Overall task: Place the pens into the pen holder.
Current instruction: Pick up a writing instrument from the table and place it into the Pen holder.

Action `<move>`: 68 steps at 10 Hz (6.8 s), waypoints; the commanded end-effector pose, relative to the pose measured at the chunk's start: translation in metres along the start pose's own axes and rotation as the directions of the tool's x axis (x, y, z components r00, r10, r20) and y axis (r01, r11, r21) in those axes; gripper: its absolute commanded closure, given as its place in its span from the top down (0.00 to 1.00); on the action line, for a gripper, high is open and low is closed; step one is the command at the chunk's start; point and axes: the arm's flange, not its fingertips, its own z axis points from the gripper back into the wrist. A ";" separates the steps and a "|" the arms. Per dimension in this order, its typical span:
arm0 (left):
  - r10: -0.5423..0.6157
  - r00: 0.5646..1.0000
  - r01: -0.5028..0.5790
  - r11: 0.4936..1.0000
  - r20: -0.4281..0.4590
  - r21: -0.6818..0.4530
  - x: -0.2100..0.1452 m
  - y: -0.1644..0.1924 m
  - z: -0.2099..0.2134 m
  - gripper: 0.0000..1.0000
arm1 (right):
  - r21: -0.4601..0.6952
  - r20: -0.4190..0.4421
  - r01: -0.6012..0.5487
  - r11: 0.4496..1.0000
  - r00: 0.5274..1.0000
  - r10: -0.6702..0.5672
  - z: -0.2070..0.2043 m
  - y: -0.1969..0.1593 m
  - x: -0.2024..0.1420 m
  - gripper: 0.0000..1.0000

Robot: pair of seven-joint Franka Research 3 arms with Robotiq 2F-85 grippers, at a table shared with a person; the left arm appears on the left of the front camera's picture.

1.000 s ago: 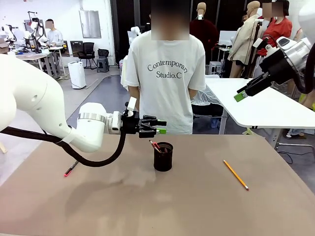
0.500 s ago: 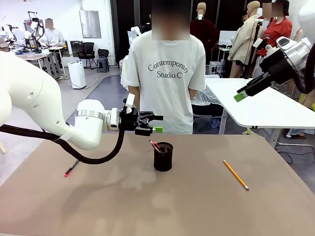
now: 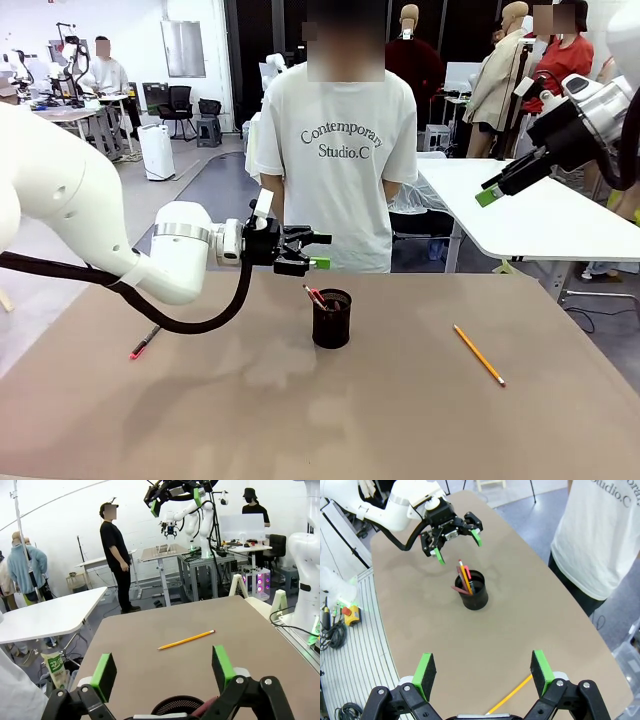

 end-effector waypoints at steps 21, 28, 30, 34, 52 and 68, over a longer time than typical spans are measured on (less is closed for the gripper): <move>0.560 0.109 -0.384 0.786 -0.821 0.485 0.129 -0.041 0.187 1.00 | 0.008 0.015 0.003 1.000 1.000 -0.003 0.001 0.000 0.002 1.00; 0.700 -0.019 -0.276 0.683 -0.714 0.677 0.095 -0.053 0.206 1.00 | 0.008 0.015 0.003 1.000 1.000 -0.003 0.001 0.000 0.002 1.00; 0.700 -0.019 -0.276 0.683 -0.714 0.677 0.095 -0.053 0.206 1.00 | 0.008 0.015 0.003 1.000 1.000 -0.003 0.001 0.000 0.002 1.00; 0.875 -0.125 -0.019 0.469 -0.468 0.883 0.069 -0.046 0.203 1.00 | 0.008 0.015 0.003 1.000 1.000 -0.003 0.001 0.000 0.002 1.00; 0.959 -0.058 -0.036 0.277 -0.279 0.960 -0.050 -0.030 0.215 1.00 | 0.008 0.015 0.003 1.000 1.000 -0.003 0.001 0.000 0.002 1.00; 0.962 -0.135 -0.093 0.226 -0.237 0.970 -0.040 -0.028 0.223 0.00 | 0.008 0.015 0.003 1.000 1.000 -0.003 0.001 0.000 0.002 1.00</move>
